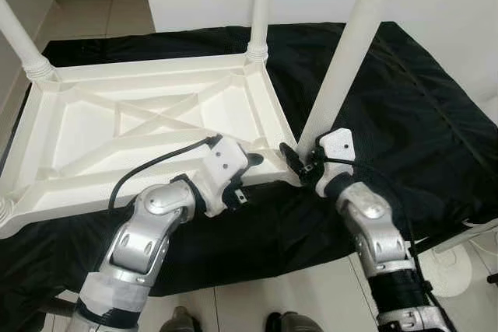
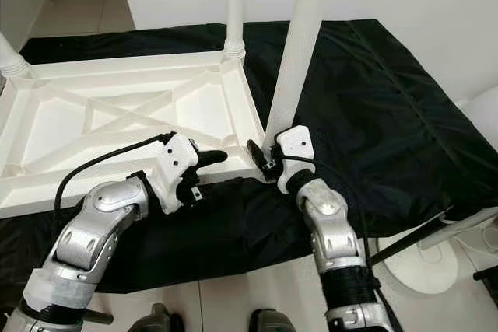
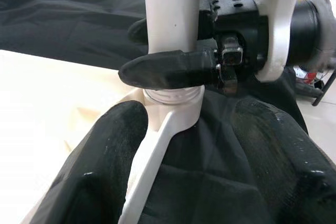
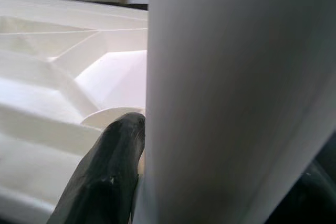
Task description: Building children table
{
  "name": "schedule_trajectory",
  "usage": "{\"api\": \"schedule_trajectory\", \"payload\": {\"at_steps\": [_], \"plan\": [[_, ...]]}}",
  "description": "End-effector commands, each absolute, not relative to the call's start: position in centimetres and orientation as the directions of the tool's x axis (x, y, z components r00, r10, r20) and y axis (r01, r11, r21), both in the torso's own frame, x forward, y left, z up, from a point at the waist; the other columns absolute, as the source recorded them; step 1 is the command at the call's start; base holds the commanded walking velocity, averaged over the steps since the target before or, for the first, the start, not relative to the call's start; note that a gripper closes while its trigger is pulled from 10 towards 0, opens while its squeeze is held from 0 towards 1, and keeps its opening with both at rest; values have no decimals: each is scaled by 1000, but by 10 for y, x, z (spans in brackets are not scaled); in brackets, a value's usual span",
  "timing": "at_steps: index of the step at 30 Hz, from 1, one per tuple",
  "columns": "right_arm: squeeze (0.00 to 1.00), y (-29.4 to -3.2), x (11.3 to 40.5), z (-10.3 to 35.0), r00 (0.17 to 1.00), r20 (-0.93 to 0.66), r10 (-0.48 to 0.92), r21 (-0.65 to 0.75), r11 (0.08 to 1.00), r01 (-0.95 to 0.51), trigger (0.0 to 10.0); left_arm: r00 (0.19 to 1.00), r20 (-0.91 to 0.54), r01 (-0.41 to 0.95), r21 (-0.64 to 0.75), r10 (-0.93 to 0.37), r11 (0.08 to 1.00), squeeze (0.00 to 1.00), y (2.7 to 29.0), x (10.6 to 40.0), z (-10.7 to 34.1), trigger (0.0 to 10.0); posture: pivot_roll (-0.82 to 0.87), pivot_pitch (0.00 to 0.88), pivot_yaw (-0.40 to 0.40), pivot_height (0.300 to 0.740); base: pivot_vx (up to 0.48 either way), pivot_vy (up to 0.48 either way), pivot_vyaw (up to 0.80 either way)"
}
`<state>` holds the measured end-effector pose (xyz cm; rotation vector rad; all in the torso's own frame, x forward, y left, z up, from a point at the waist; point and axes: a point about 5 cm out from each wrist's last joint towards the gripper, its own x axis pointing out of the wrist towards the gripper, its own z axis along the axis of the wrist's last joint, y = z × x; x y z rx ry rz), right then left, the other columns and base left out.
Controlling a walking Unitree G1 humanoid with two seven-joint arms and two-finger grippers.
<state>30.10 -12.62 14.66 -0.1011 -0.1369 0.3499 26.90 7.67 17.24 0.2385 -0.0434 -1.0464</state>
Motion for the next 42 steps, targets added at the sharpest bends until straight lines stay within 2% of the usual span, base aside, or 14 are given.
{"api": "schedule_trajectory", "payload": {"at_steps": [1,4,6,14,18,19,20,21,24,27,31,32,34,42], "plan": [[0,-131,300,148,971,124,204,-76,978,-196,10000,491,-82,859,212,-867,466,0,75,270,170,10000,-73,52,25,740,0,0,0],[0,-127,298,147,987,112,115,-93,990,-105,10000,489,-81,859,215,-868,464,0,74,271,171,10000,-75,49,27,740,0,0,0],[0,-120,295,145,995,96,40,-45,998,-35,10000,485,-79,861,219,-871,460,0,73,272,171,10000,-76,45,28,740,0,0,0],[0,-107,290,146,994,99,45,-15,999,-44,10000,479,-81,863,222,-874,453,0,73,272,172,10000,-78,39,35,740,0,0,0],[0,-113,290,147,994,104,32,-17,999,-31,10000,478,-84,863,228,-874,451,0,74,274,172,10000,-80,36,34,740,0,0,0],[769,-117,290,147,994,104,28,-20,999,-26,10000,479,-85,862,230,-873,451,0,74,274,172,10000,-80,36,34,740,0,0,0],[769,-117,290,147,994,104,28,-20,999,-26,10000,479,-85,862,230,-873,451,0,74,274,172,10000,-80,36,34,740,0,0,0],[1000,-119,289,147,994,105,28,-19,999,-26,10000,480,-84,862,231,-873,451,0,74,275,172,10000,-80,36,34,740,0,0,0],[1000,-124,289,148,993,111,52,-26,998,-49,10000,480,-81,861,232,-873,452,0,74,275,172,10000,-84,26,28,740,0,0,0],[1000,-132,288,148,982,108,157,-58,987,-152,10000,480,-77,861,232,-874,452,0,73,275,171,10000,-92,18,28,740,0,0,0],[1000,-133,288,147,977,103,189,-58,981,-184,10000,479,-76,862,231,-875,451,0,73,275,171,10000,-92,17,27,740,0,0,0],[27,-134,288,147,965,97,242,-69,969,-236,10000,477,-77,863,232,-876,449,0,72,275,171,10000,-92,17,27,740,0,0,0],[0,-139,289,147,937,89,337,-109,939,-327,10000,475,-78,863,235,-877,447,0,72,275,171,10000,-89,16,25,740,0,0,0],[0,-150,301,153,868,89,488,-183,865,-467,10000,472,-76,867,225,-878,446,0,69,272,169,10000,-86,18,21,740,0,0,0]]}}
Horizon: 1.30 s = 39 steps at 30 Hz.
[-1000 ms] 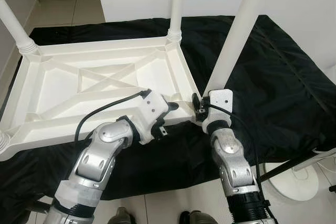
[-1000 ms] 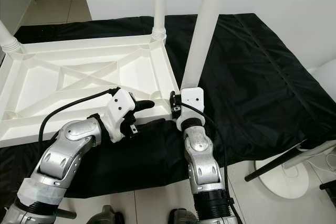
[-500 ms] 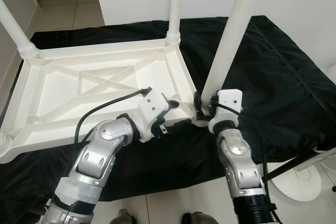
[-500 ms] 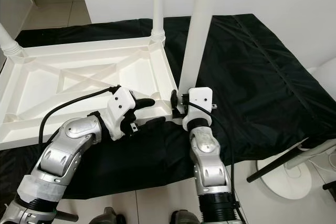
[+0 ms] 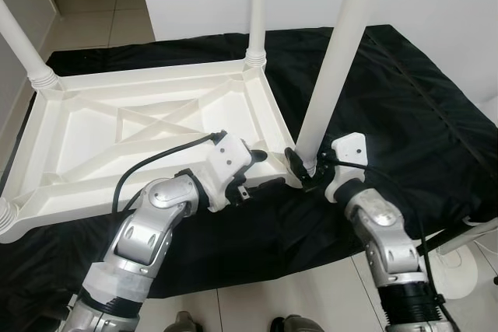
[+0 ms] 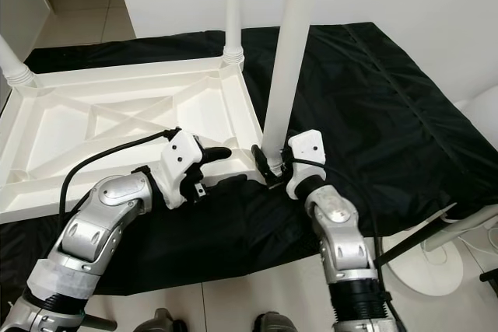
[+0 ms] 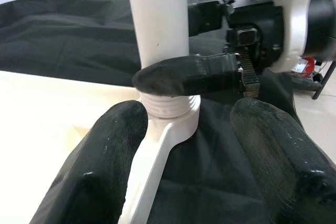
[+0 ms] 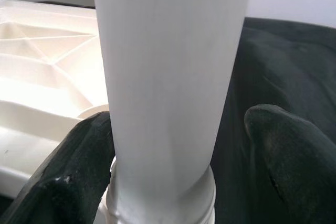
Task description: Building children table
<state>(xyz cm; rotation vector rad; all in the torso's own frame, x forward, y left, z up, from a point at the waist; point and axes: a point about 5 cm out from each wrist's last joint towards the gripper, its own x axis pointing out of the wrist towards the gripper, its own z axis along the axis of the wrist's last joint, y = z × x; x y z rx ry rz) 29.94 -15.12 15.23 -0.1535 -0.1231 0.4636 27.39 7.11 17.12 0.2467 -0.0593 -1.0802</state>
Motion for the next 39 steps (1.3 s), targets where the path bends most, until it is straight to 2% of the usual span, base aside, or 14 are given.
{"api": "schedule_trajectory", "payload": {"at_steps": [1,7,8,9,10,11,22,24,28,32,33,36,39], "plan": [[0,-150,304,154,851,86,518,-189,847,-496,10000,474,-80,867,219,-877,448,0,67,272,168,10000,-84,17,21,740,0,0,0],[0,-147,310,158,805,85,587,-208,801,-561,10000,486,-82,862,209,-870,461,0,66,271,165,10000,-82,18,23,740,0,0,0],[0,-145,314,159,779,72,623,-213,773,-598,4588,493,-88,861,194,-866,470,0,64,271,164,10000,-79,18,26,740,0,0,0],[0,-145,314,159,779,72,623,-213,773,-598,4588,493,-88,861,194,-866,470,0,64,271,164,10000,-79,18,26,740,0,0,0],[0,-144,316,159,759,59,649,-220,750,-624,3882,499,-96,860,178,-862,478,0,63,272,163,10000,-77,20,27,740,0,0,0],[0,-144,318,157,747,45,664,-214,736,-642,0,509,-99,856,158,-855,491,0,63,272,162,10000,-75,21,25,740,0,0,0],[0,-153,321,147,726,8,687,-190,714,-674,0,579,-115,814,128,-807,566,0,63,276,161,10000,-61,35,14,740,0,0,0],[0,-153,322,146,740,16,672,-173,731,-660,10000,595,-110,803,130,-796,582,0,62,277,162,10000,-60,38,12,740,0,0,0],[0,-153,323,145,776,22,630,-169,767,-619,10000,605,-108,796,127,-789,592,0,62,276,162,10000,-60,41,8,740,0,0,0],[0,-150,324,144,866,56,497,-121,864,-489,10000,618,-95,784,148,-781,602,0,60,276,163,10000,-64,45,7,740,0,0,0],[0,-150,324,144,866,56,497,-121,864,-489,10000,618,-95,784,148,-781,602,0,60,276,163,10000,-64,45,7,740,0,0,0],[0,-144,321,142,925,68,373,-89,926,-367,10000,619,-92,783,150,-780,603,0,58,276,163,10000,-66,50,8,740,0,0,0],[0,-139,317,141,952,66,300,-52,954,-297,10000,617,-92,784,160,-781,600,0,58,275,163,10000,-64,52,8,740,0,0,0]]}}
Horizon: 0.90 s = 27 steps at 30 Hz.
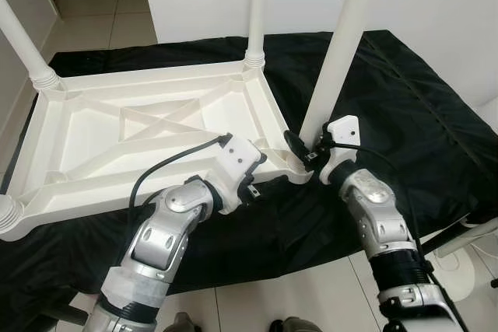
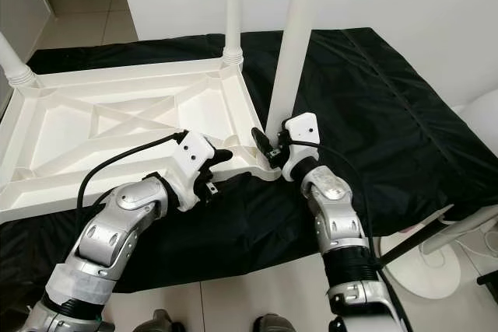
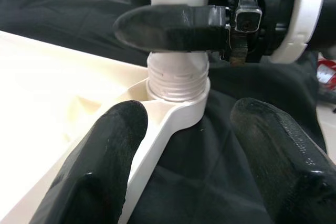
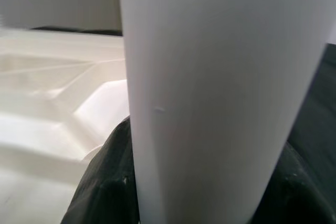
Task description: Building children table
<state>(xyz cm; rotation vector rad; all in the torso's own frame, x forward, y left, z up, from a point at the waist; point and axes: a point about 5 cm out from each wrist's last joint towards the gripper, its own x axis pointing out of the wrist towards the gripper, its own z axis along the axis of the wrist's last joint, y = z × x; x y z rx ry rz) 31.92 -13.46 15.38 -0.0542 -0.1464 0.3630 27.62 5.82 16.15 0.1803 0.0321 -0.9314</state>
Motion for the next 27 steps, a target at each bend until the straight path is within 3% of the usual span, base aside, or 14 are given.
{"api": "schedule_trajectory", "payload": {"at_steps": [1,10,20,21,26,27], "plan": [[0,-137,316,141,959,61,278,-41,960,-275,10000,617,-93,784,161,-781,600,0,58,275,163,10000,-64,52,8,740,0,0,0],[0,-108,301,137,994,64,84,25,996,-86,10000,641,-96,762,200,-762,616,0,66,279,164,10000,-64,45,-1,740,0,0,0],[0,-109,300,138,994,77,74,70,994,-79,10000,687,-71,718,226,-723,659,0,83,295,173,10000,-72,39,2,740,0,0,0],[1000,-110,299,139,994,83,76,83,993,-83,10000,689,-71,715,228,-721,661,0,84,297,173,10000,-74,35,4,740,0,0,0],[1000,-112,297,144,992,102,78,90,992,-87,10000,691,-64,712,231,-720,663,0,85,298,174,10000,-74,30,6,740,0,0,0],[937,-116,297,147,989,113,93,96,990,-104,10000,688,-62,715,231,-723,660,0,85,297,174,10000,-74,30,6,740,0,0,0]]}}
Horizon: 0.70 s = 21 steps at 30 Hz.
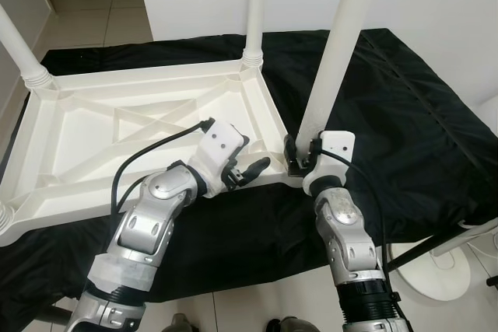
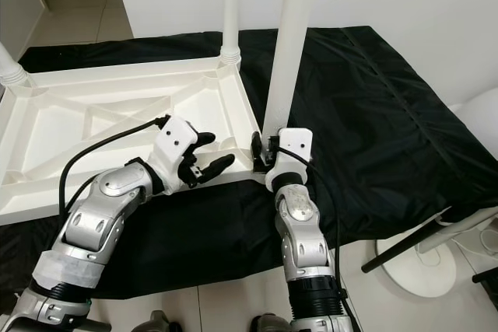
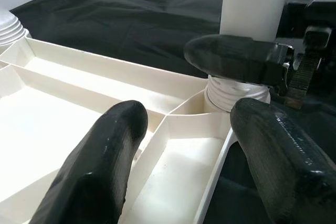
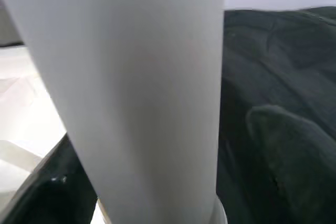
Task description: Building children table
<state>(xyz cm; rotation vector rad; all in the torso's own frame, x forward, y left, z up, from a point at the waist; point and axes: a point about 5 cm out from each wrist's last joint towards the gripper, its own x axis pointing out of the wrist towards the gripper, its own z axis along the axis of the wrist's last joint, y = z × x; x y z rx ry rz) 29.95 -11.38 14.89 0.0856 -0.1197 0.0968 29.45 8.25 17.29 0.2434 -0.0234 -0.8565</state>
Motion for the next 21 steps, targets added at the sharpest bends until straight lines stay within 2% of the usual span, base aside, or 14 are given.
{"api": "schedule_trajectory", "payload": {"at_steps": [1,2,3,7,8,11,13,15,21], "plan": [[937,-118,297,149,987,119,104,100,988,-116,10000,685,-61,717,231,-726,657,0,85,297,174,10000,-74,30,6,740,0,0,0],[0,-123,297,149,983,125,137,90,985,-149,10000,673,-61,728,230,-737,646,0,83,295,174,10000,-77,26,6,740,0,0,0],[0,-128,297,149,976,126,179,59,980,-188,10000,655,-61,743,234,-753,628,0,82,292,174,10000,-77,26,6,740,0,0,0],[0,-128,297,149,976,126,179,59,980,-188,10000,655,-61,743,234,-753,628,0,82,292,174,10000,-77,26,6,740,0,0,0],[0,-134,298,149,963,123,240,9,970,-242,10000,619,-70,774,223,-782,593,0,79,288,172,10000,-80,23,6,740,0,0,0],[0,-134,298,149,963,123,240,9,970,-242,10000,619,-70,774,223,-782,593,0,79,288,172,10000,-80,23,6,740,0,0,0],[0,-142,302,148,921,108,374,-57,927,-370,10000,542,-74,828,216,-837,517,0,75,279,170,10000,-82,18,8,740,0,0,0],[0,-144,304,150,901,108,421,-85,906,-414,10000,519,-73,842,214,-851,495,0,74,276,170,10000,-82,18,8,740,0,0,0],[0,-143,313,155,822,98,560,-126,827,-548,10000,509,-79,847,222,-857,482,0,72,272,165,10000,-67,9,3,740,0,0,0]]}}
